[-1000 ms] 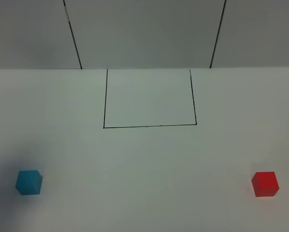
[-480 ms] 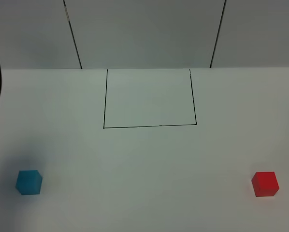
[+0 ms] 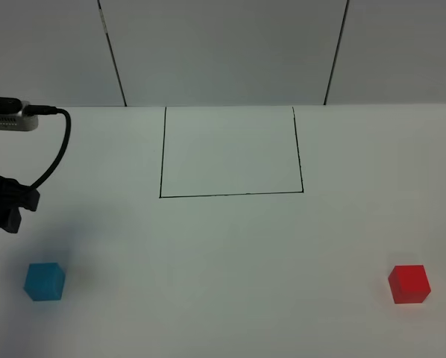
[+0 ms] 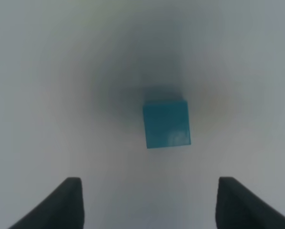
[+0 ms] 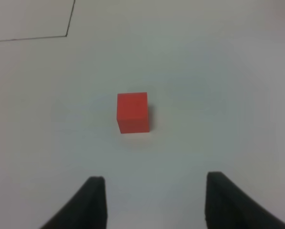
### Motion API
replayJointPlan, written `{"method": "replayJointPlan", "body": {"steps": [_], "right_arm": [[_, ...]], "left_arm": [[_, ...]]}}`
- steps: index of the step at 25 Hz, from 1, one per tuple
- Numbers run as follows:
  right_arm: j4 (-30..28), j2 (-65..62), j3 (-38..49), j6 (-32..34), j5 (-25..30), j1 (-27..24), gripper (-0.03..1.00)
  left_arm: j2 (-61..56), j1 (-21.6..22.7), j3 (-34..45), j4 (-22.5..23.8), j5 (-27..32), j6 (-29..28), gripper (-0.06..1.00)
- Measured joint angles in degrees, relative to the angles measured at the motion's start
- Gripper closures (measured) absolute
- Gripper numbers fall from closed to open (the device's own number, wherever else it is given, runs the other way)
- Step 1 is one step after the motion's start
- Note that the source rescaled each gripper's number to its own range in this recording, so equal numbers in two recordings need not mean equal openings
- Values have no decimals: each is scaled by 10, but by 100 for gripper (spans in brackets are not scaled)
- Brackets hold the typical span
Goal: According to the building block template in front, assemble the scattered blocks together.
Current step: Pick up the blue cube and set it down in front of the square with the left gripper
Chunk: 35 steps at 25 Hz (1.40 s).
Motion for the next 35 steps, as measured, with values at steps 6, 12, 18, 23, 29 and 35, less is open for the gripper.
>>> {"method": "replayJointPlan", "body": {"steps": [6,12,18,23,29,35], "right_arm": [[0,0,0,0,0,0,90],[0,0,0,0,0,0,90],[0,0,0,0,0,0,90],[0,0,0,0,0,0,90],[0,0,0,0,0,0,90],[0,0,0,0,0,0,90]], "left_arm": [[51,-1,0,2,0,-9,47],[80,-1,0,-26,-37,-20,47],[100,-1,0,-35,-59,-22,47],[108,-1,1,-36,-62,-25,47],[109,-1,43,-36,-98,-34,47],[110,-1,111,-35,-180,-35,47]]}}
